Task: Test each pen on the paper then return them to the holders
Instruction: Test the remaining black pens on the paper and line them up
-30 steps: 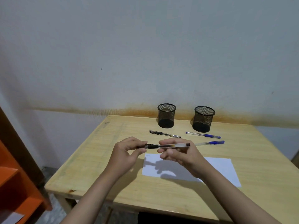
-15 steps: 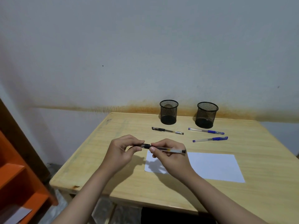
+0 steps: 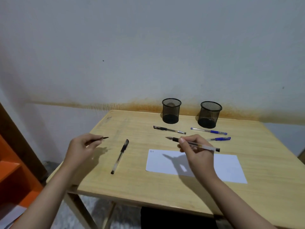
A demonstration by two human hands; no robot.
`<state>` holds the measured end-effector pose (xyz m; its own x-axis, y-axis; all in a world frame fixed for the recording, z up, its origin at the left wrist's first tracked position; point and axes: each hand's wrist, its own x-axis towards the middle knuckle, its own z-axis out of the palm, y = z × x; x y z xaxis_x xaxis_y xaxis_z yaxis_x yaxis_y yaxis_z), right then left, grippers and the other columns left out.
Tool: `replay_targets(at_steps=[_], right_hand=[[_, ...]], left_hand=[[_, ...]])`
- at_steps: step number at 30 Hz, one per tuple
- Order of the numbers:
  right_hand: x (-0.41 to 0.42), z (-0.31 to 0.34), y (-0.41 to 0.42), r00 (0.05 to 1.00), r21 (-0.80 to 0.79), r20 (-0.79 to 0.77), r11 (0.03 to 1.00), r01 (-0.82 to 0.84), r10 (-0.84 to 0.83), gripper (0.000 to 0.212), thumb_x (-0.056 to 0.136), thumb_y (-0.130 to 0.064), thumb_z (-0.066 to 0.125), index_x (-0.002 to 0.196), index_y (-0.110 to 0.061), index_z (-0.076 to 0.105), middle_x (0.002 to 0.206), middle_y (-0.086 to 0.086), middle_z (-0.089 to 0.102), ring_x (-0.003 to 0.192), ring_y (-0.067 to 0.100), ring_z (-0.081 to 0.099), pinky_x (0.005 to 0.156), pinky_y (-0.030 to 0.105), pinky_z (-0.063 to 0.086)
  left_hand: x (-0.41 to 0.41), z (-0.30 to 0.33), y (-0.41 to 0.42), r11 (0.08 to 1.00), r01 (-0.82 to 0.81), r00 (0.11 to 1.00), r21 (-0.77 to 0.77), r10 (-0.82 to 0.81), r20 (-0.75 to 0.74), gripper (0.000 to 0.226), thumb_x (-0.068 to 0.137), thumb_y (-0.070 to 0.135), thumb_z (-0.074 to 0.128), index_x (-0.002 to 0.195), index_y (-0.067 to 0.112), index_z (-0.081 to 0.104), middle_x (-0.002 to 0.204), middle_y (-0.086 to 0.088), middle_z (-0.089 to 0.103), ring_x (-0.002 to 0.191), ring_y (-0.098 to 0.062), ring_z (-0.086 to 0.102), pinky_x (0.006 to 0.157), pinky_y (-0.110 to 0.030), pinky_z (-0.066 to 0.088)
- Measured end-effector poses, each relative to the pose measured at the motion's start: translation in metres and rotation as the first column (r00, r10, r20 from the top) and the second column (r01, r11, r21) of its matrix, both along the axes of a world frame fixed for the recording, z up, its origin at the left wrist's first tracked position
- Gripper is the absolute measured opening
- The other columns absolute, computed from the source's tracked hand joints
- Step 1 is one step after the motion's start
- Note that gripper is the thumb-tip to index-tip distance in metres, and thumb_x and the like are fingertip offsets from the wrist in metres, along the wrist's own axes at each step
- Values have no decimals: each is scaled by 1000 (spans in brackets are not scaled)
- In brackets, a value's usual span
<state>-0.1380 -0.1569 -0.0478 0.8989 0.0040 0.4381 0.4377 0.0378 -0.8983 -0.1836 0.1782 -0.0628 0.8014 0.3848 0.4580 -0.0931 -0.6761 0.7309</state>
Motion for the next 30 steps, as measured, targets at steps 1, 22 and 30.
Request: replay_targets(at_steps=[1, 22, 30], right_hand=[[-2, -4, 3, 999, -28, -27, 999, -20, 19, 14, 83, -4, 68, 75, -16, 67, 63, 2, 68, 63, 11, 66, 62, 22, 54], [-1, -23, 20, 988, -58, -111, 992, -115, 108, 4, 82, -4, 70, 79, -4, 67, 63, -2, 69, 61, 6, 65, 60, 17, 51], [26, -23, 22, 982, -70, -186, 997, -40, 26, 11, 77, -5, 76, 76, -4, 65, 72, 5, 68, 64, 9, 66, 64, 25, 56]], left_hand=[[1, -4, -3, 1000, 7, 999, -7, -7, -50, 33, 78, -1, 68, 80, 32, 70, 83, 6, 70, 78, 6, 62, 70, -7, 44], [5, -32, -18, 998, 51, 955, -27, -56, -290, 34, 84, 3, 63, 115, 16, 63, 109, 4, 62, 102, -11, 57, 94, -26, 41], [-2, -31, -128, 972, 218, 972, -90, -224, -68, 26, 86, 16, 62, 112, 20, 62, 116, 9, 52, 106, 5, 52, 85, -4, 40]])
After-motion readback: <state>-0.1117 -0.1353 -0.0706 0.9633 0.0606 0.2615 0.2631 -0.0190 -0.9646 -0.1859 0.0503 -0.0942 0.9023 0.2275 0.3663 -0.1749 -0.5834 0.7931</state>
